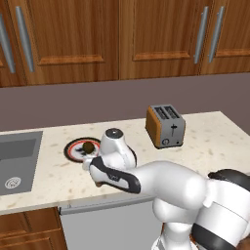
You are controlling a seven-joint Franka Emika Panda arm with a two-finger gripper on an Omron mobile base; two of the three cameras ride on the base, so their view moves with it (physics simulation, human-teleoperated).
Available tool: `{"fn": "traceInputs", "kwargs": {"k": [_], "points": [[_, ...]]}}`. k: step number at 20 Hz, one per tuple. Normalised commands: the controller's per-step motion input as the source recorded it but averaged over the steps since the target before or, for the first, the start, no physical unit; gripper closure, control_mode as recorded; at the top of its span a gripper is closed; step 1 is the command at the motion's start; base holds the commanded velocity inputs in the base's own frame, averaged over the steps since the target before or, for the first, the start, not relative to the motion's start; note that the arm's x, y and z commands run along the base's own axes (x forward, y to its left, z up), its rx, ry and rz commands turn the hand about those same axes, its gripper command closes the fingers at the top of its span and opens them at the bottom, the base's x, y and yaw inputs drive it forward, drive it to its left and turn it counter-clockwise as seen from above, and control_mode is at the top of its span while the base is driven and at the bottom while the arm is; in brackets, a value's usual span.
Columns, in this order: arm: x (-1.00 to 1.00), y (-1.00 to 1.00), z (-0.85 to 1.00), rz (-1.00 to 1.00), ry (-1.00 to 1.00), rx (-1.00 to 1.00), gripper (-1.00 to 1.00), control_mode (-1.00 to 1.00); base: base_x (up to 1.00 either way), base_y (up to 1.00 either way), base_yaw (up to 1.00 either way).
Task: Pick the avocado and bread from the counter and place them on the plate. Then pick the jam from the cabinet and place it next to the plate. Lastly close the cabinet door.
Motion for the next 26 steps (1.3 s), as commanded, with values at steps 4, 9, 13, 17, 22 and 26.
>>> {"fn": "traceInputs", "kwargs": {"k": [4, 9, 13, 17, 22, 26], "points": [[0.22, 0.00, -0.09, 0.00, 0.00, -0.01, -1.00, -1.00, 0.00, 0.00, 0.00], [0.40, 0.00, -0.16, 0.00, 0.00, 0.00, -1.00, -1.00, 0.00, 0.00, 0.00], [0.25, 0.00, -0.28, 0.00, 0.00, 0.00, -1.00, -1.00, 0.00, 0.00, 0.00], [0.02, 0.04, -0.30, 0.00, 0.00, 0.00, -1.00, -1.00, 0.00, 0.00, 0.00], [0.00, 0.12, -0.25, 0.00, 0.00, 0.00, -1.00, -1.00, 0.00, 0.00, 0.00], [0.00, 0.12, -0.19, 0.00, 0.00, 0.00, -1.00, -1.00, 0.00, 0.00, 0.00]]}}
